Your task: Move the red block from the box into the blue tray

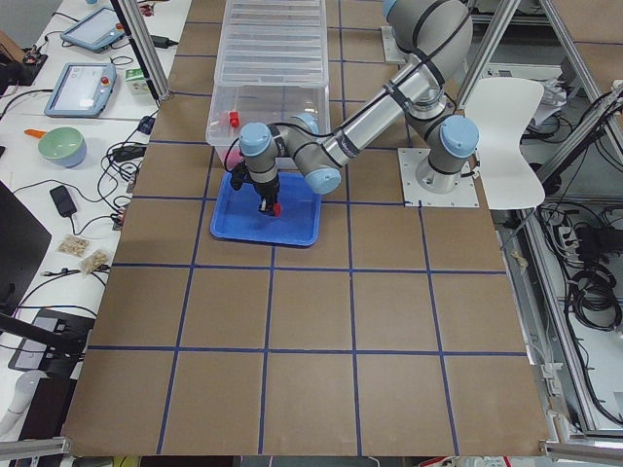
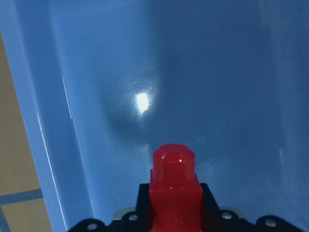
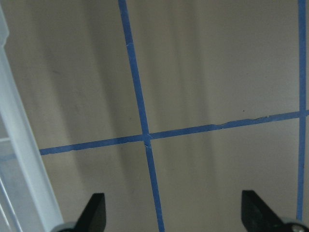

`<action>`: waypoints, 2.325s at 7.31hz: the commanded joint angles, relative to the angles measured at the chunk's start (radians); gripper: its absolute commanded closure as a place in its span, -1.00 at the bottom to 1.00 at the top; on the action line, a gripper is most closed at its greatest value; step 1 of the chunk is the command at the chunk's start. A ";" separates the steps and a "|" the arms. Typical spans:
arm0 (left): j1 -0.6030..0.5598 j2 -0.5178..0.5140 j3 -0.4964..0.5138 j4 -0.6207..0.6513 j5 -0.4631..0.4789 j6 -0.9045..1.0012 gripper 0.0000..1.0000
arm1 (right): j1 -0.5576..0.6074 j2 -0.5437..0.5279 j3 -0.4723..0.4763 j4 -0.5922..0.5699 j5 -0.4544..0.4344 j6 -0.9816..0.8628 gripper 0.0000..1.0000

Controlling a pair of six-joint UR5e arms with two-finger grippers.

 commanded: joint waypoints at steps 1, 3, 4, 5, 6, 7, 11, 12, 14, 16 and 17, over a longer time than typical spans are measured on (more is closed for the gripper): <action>0.009 -0.025 0.009 0.002 -0.002 -0.013 -0.39 | 0.055 0.002 0.015 0.001 -0.001 -0.004 -1.00; 0.003 0.005 0.027 -0.019 0.003 -0.018 -0.52 | 0.061 -0.001 0.043 -0.010 0.000 -0.001 -1.00; -0.003 0.044 0.043 -0.081 0.003 -0.024 -0.52 | 0.067 -0.006 0.043 -0.018 0.000 0.005 -1.00; -0.006 0.085 0.072 -0.161 0.000 -0.026 -0.52 | 0.085 -0.006 0.043 -0.018 0.000 0.014 -1.00; -0.016 0.129 0.108 -0.248 0.002 -0.026 -0.52 | 0.117 -0.006 0.041 -0.018 0.000 0.015 -1.00; -0.037 0.174 0.151 -0.342 0.002 -0.030 -0.52 | 0.140 -0.004 0.041 -0.019 0.002 0.020 -1.00; -0.260 0.337 0.195 -0.455 0.011 -0.281 -0.62 | 0.263 -0.007 0.043 -0.022 0.003 0.207 -1.00; -0.326 0.358 0.193 -0.459 0.014 -0.364 -0.67 | 0.291 -0.007 0.043 -0.022 0.003 0.245 -1.00; -0.440 0.384 0.182 -0.459 0.012 -0.493 -0.72 | 0.326 -0.007 0.043 -0.022 0.003 0.290 -1.00; -0.531 0.394 0.182 -0.458 -0.003 -0.611 -0.92 | 0.355 -0.007 0.043 -0.022 0.003 0.334 -1.00; -0.546 0.403 0.184 -0.458 -0.005 -0.633 -1.00 | 0.365 -0.007 0.041 -0.024 0.003 0.339 -1.00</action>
